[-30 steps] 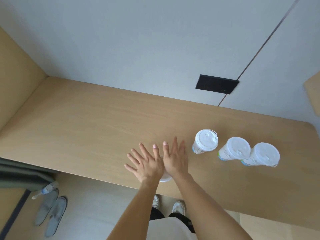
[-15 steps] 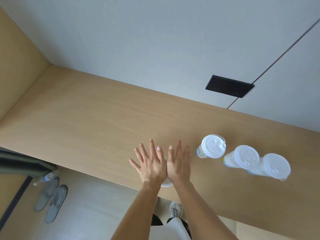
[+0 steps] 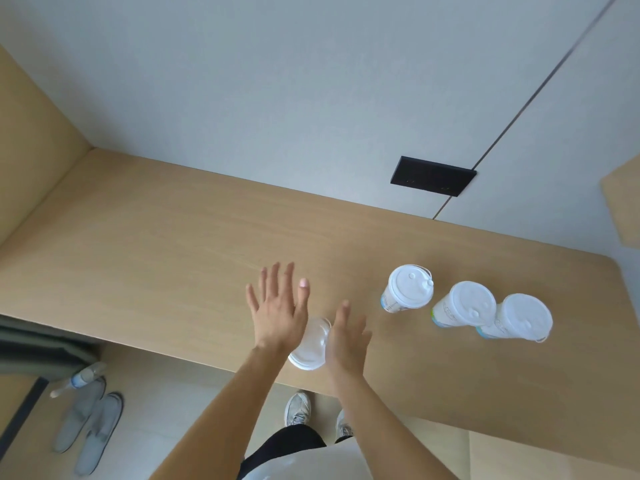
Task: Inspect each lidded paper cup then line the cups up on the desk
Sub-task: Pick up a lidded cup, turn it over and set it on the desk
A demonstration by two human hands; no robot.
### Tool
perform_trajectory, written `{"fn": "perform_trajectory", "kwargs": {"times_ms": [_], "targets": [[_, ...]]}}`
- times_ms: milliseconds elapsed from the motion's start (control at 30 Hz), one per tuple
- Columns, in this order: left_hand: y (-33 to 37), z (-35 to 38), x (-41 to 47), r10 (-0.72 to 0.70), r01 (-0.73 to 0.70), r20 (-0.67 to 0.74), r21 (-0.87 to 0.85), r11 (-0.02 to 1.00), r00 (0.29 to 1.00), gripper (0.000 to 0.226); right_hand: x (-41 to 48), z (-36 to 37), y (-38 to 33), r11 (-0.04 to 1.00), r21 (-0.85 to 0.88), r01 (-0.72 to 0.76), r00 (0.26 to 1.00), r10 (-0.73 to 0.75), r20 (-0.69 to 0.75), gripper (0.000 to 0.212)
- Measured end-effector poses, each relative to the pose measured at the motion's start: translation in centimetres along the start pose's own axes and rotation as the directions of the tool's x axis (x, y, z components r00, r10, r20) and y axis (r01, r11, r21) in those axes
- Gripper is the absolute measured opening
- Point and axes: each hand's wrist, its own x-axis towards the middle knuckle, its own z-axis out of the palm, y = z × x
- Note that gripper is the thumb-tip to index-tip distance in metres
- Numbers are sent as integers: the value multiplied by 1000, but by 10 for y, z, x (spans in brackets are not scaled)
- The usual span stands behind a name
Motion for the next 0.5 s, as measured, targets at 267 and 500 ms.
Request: {"fn": "perform_trajectory", "kwargs": {"times_ms": [267,500], "targets": [[-7,16,-29,-437,439,159,23,898,885,68,19,28,-15,736,-540,408,906,-399,140,72],[-8,20,-23,-374,370,128,59,927,918,61,34,37,-5,755,-528,389,895,-446,23,70]]}}
